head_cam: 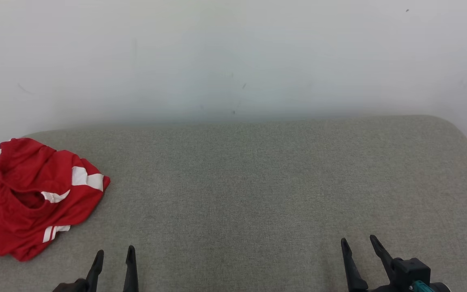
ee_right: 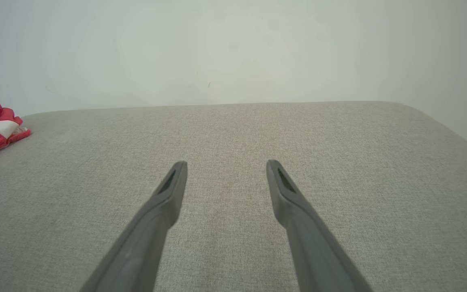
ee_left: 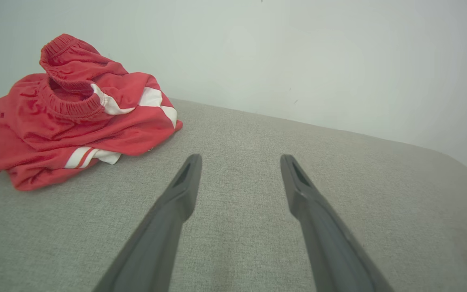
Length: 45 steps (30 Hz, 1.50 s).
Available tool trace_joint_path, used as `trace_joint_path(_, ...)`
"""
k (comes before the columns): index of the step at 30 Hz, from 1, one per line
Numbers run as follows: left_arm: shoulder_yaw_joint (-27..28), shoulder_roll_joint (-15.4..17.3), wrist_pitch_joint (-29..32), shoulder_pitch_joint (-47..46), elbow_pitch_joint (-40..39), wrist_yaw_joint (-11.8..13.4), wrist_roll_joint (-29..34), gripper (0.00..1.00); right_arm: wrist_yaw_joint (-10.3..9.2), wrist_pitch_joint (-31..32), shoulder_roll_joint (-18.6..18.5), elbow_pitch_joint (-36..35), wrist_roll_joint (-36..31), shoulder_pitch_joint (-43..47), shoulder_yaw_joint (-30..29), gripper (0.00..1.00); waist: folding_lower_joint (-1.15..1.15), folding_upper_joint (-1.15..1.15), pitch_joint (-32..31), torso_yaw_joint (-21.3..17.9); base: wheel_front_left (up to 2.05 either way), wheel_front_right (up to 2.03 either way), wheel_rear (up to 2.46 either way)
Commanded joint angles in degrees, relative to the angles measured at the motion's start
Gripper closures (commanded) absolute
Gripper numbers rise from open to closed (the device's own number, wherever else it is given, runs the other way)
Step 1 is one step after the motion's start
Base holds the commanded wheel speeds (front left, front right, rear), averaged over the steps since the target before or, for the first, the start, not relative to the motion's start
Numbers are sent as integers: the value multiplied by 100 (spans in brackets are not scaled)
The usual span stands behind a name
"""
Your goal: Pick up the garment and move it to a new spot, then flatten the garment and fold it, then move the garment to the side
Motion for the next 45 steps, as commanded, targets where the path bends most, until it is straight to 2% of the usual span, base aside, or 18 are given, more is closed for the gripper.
trace_joint_path(1,-10,29,-40,-47,10,19,104,0,-10,-48,-18,-2,-132,39,0,0,0,0,-3,0,0,0,0)
trace_joint_path(18,-16,36,-219,-72,177,75,750,0,-12,-251,-19,172,-814,7,61,0,0,0,-2,-23,0,0,0)
trace_joint_path(34,-16,35,-213,-26,204,79,654,0,-12,-303,-18,259,-772,-9,85,0,0,0,-7,-33,0,0,0)
trace_joint_path(40,4,36,-213,-31,170,99,680,0,-12,-321,-17,253,-810,40,64,0,0,0,-44,79,0,0,0)
trace_joint_path(45,15,35,-213,13,155,152,621,0,-12,-324,-16,249,-787,102,68,0,0,0,-98,416,0,0,0)
